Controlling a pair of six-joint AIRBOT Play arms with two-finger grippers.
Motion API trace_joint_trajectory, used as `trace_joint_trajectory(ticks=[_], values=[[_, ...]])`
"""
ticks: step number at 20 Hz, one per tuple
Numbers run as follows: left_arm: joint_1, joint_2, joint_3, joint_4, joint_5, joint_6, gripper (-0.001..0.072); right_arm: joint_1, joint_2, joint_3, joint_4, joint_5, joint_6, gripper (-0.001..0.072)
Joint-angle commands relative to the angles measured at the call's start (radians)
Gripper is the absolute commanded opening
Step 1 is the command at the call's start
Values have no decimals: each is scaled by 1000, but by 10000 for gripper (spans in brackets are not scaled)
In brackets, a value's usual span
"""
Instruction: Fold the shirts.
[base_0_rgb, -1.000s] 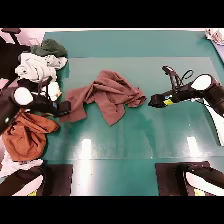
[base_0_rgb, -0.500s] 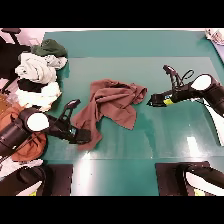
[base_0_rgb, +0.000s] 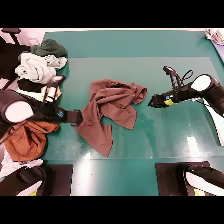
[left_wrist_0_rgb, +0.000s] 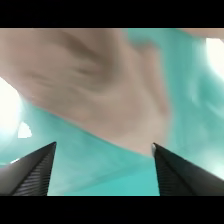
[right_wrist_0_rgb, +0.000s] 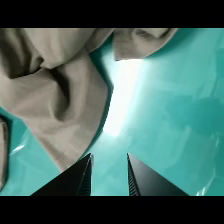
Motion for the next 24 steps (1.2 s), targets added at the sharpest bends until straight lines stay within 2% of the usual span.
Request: trace_joint_trajectory(ticks=[1,5,7,11,13,18,23,24], values=[[172,1,-5,68,-29,65,714,1,0,1,-21,-24,0,270],[379,1,-181,-133,-21,234,704,1,0,1,-22,-25,0,272],[429,-6,-287,-196,40,294,704,1,0,1,-21,-29,0,272],[494,-73,-395,-514,227,442,705,1,0,1,-13,-24,0,272],[501,-124,-397,-604,277,495,705,1,0,1,-13,-2,0,272],[501,-229,-398,-620,328,539,705,1,0,1,-11,23,0,272],[501,-255,-397,-595,366,536,704,1,0,1,-12,29,0,272],[501,-255,-397,-600,373,532,686,1,0,1,-12,28,1,271]])
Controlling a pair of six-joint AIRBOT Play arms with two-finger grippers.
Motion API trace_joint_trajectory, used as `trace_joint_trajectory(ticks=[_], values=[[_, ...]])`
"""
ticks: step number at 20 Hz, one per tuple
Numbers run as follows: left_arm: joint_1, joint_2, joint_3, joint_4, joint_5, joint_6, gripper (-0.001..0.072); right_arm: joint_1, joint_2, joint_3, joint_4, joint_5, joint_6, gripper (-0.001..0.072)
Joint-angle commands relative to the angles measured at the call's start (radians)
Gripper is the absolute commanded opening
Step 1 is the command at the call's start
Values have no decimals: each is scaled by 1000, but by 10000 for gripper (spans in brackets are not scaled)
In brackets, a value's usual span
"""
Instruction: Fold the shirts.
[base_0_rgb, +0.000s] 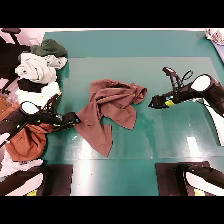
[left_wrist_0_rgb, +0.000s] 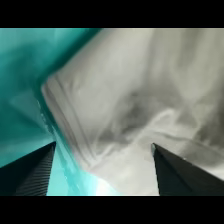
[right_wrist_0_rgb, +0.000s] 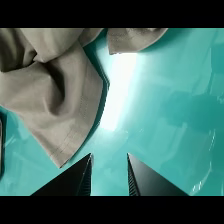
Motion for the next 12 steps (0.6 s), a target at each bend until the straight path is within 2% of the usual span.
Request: trace_joint_trajectory(ticks=[1,2,6,7,8,12], values=[[1,-13,-1,-8,43,3,463,1,0,1,0,3,1,271],[1,-13,-1,-13,55,3,295,1,0,1,0,-1,0,271],[1,-13,-1,-88,103,6,278,1,0,1,0,-9,1,271],[1,-12,-1,-103,110,11,140,1,0,1,0,-14,1,271],[1,-12,0,-119,111,11,32,1,0,1,0,-23,1,271],[2,6,56,-159,50,10,25,1,-1,1,-4,-138,0,275]])
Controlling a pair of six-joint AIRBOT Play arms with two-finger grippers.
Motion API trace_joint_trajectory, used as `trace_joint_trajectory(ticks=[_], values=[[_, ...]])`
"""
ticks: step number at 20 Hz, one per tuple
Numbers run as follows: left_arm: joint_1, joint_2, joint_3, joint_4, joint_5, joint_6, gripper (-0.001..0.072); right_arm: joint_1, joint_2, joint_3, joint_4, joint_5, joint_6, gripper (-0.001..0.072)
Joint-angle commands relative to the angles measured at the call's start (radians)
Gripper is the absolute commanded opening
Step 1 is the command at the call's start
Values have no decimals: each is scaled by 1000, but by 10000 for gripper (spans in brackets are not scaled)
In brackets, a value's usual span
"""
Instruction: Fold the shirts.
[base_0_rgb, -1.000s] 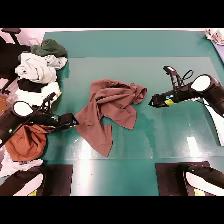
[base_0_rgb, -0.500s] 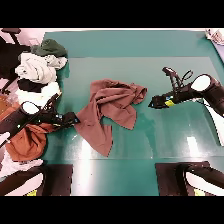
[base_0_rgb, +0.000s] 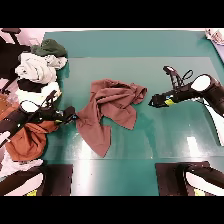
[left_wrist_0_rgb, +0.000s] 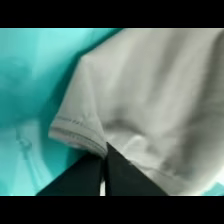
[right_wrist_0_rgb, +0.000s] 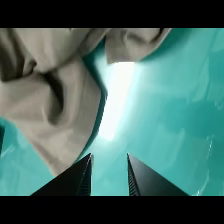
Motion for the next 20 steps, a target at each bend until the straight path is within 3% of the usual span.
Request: trace_joint_trajectory(ticks=[1,2,6,9,12,14,20], values=[[1,27,56,-35,-37,-5,25,1,-1,1,-3,-115,0,364],[1,43,77,-35,-35,-14,25,1,-1,1,-2,-147,0,443],[1,63,134,-34,-24,-55,25,-3,-13,1,49,-276,0,449],[1,63,134,-34,-23,-59,25,-42,-99,1,307,-288,-25,449],[1,63,134,-34,-24,-59,25,-32,-180,1,721,-296,-255,448],[1,63,134,-34,-24,-59,25,1,-220,1,885,-334,-325,448],[1,63,134,-34,-34,-59,25,99,-390,187,853,-335,-349,448]])
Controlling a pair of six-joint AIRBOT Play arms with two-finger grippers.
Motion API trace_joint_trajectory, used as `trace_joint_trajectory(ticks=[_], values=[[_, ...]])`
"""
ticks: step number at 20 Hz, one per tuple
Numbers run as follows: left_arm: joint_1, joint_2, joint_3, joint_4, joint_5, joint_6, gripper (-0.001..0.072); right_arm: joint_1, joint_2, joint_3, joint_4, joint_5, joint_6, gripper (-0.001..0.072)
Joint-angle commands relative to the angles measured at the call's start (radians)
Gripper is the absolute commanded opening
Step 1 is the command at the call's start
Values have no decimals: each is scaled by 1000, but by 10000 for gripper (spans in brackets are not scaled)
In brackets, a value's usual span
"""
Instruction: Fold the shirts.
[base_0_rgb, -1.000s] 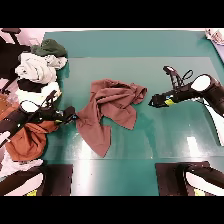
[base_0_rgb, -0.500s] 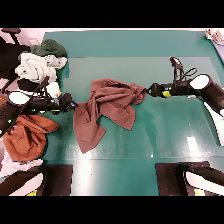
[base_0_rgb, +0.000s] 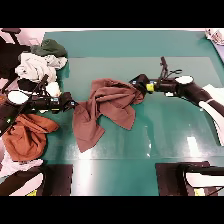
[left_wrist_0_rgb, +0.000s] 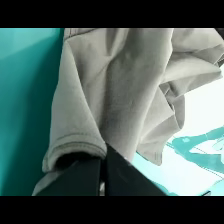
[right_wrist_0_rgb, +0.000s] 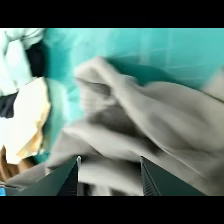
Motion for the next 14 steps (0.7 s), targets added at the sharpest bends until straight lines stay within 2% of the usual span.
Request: trace_joint_trajectory(ticks=[1,5,7,11,14], values=[[1,1,1,0,-10,0,25,41,-103,128,2,-5,9,448],[1,1,1,0,-17,0,25,41,-167,204,-30,63,145,448],[0,1,1,0,-15,0,25,41,-163,204,-69,88,173,448],[1,1,1,0,-17,0,25,40,-127,204,-367,41,164,448],[0,1,1,0,-17,0,26,43,-124,204,-476,58,83,449]])
